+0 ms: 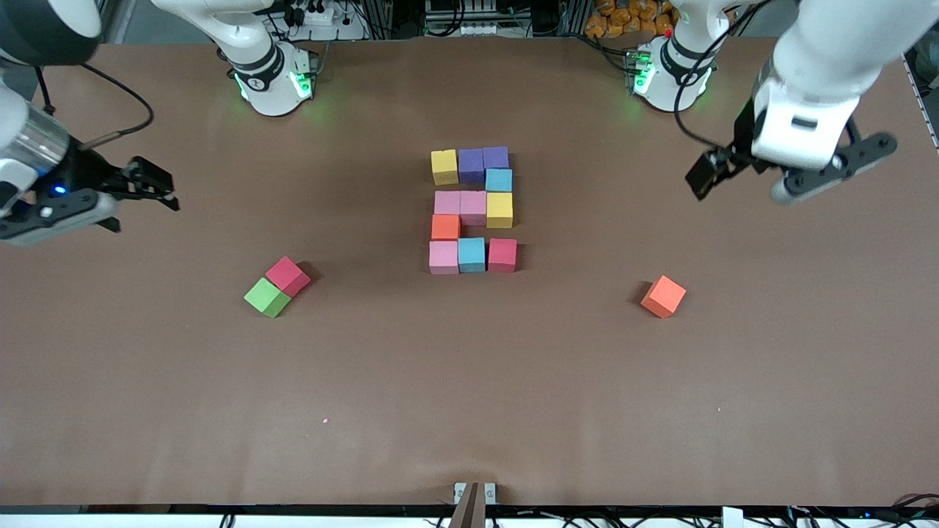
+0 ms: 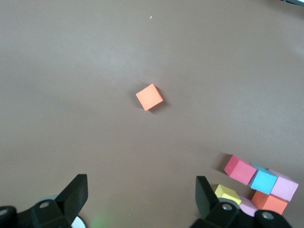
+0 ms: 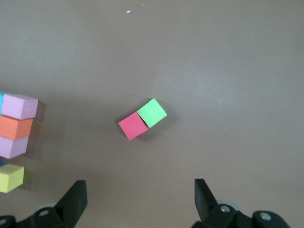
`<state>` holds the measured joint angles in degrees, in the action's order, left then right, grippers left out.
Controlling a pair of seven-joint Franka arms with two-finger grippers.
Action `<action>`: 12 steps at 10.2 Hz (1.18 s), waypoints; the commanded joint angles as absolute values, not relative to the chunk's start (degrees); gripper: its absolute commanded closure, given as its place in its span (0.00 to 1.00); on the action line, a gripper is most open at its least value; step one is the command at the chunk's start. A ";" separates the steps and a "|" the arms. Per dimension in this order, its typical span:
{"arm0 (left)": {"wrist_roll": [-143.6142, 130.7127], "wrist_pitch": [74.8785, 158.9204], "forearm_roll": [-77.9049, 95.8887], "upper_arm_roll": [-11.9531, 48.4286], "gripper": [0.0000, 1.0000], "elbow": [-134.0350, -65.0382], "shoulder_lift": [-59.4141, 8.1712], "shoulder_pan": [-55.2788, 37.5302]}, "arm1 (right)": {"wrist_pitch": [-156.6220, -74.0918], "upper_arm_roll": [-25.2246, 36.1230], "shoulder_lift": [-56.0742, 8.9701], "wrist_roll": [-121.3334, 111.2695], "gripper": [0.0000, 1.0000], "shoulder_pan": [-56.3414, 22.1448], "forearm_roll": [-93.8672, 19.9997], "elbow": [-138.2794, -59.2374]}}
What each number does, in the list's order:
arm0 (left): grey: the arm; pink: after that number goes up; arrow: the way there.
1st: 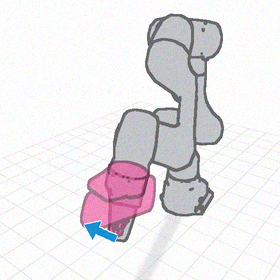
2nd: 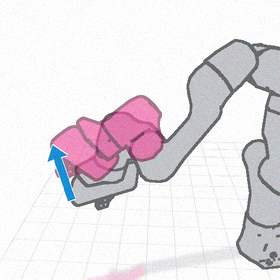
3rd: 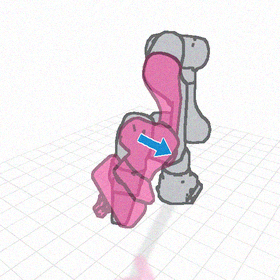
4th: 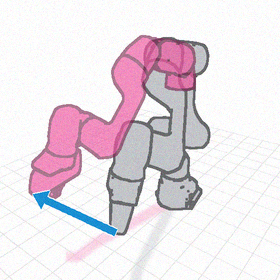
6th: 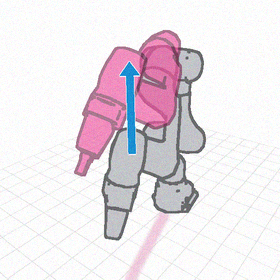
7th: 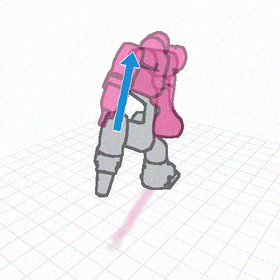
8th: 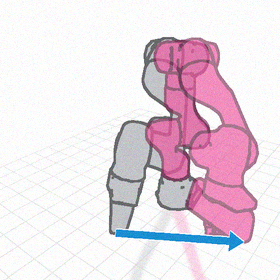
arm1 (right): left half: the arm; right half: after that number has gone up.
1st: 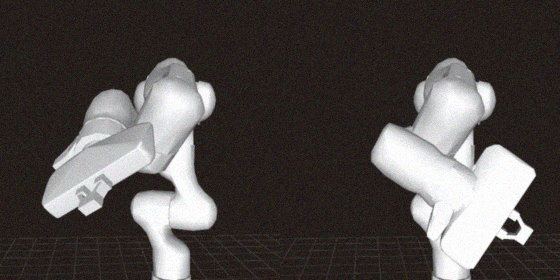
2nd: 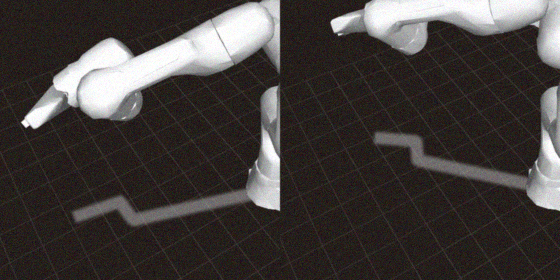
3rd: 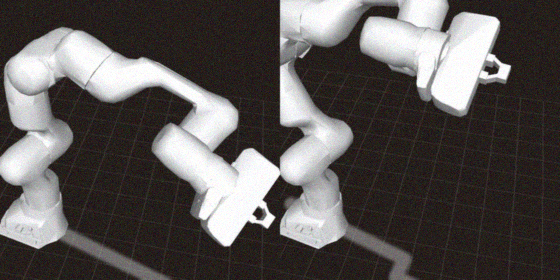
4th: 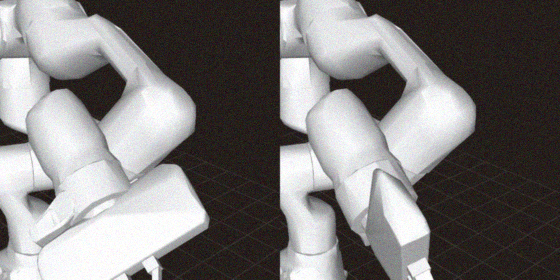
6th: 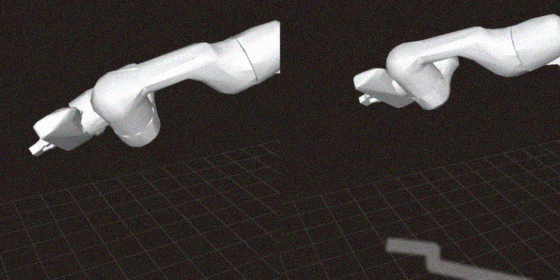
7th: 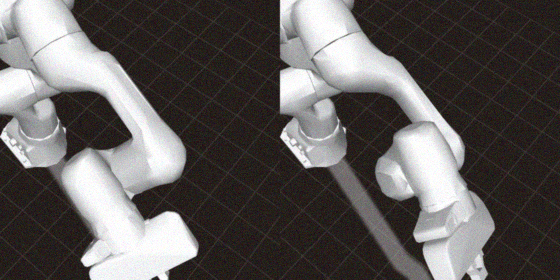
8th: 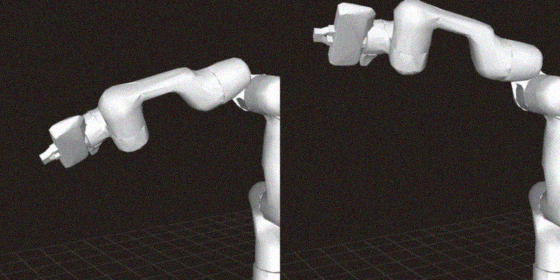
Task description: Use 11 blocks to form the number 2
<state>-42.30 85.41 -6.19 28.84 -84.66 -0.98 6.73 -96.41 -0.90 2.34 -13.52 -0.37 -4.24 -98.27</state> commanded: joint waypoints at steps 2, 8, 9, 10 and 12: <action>-30.01 82.18 -3.35 28.57 0.00 -85.69 2.98 7.12 | -92.92 0.95 6.42 -5.76 0.00 0.79 -2.64 -99.41; -10.11 77.70 3.77 17.85 0.00 -84.90 8.17 6.68 | -89.03 2.64 5.45 -8.09 0.00 2.73 -0.26 -93.69; -10.11 77.17 3.08 17.75 0.00 -84.90 8.17 6.68 | -89.12 2.64 5.28 -8.00 0.00 2.72 -0.26 -93.60; -10.02 77.08 2.90 17.75 0.00 -84.64 7.65 6.94 | -89.38 2.55 5.19 -8.52 0.00 2.64 -0.35 -93.43; -9.85 76.99 3.78 16.97 0.00 -84.81 7.91 8.69 | -90.08 2.46 5.01 -8.44 0.00 2.37 0.35 -93.17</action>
<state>-10.96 77.79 2.09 17.55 -84.72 7.31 7.07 -89.96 2.85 5.41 -8.24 2.24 -0.79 -94.07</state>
